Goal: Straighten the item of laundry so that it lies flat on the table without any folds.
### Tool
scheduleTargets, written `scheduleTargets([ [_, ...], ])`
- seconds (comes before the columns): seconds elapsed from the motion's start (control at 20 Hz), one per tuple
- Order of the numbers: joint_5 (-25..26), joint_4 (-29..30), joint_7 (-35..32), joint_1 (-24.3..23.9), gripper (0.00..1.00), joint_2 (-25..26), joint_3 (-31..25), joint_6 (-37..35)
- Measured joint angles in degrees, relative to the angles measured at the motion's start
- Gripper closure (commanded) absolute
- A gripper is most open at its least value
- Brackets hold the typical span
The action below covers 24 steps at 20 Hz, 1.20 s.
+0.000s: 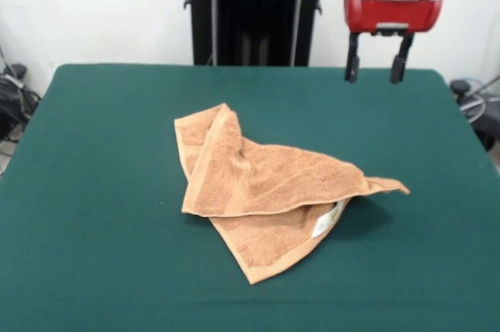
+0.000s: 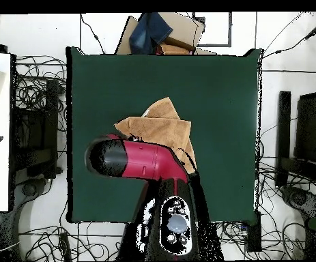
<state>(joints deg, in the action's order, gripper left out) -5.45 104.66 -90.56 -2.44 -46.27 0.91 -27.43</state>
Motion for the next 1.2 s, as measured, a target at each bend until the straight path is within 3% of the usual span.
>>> scheduleTargets([
  [0.6,-0.5,-4.2,0.0,-2.4,0.00,0.8,-2.3,-3.7],
  [0.85,-3.3,-8.9,0.0,-5.5,0.00,4.2,-4.6,-13.4],
  [1.0,-5.0,-13.3,0.0,-8.1,0.00,8.4,-6.2,-23.2],
  [1.2,-5.5,-15.6,0.0,-8.9,0.00,11.0,-6.6,-27.1],
])
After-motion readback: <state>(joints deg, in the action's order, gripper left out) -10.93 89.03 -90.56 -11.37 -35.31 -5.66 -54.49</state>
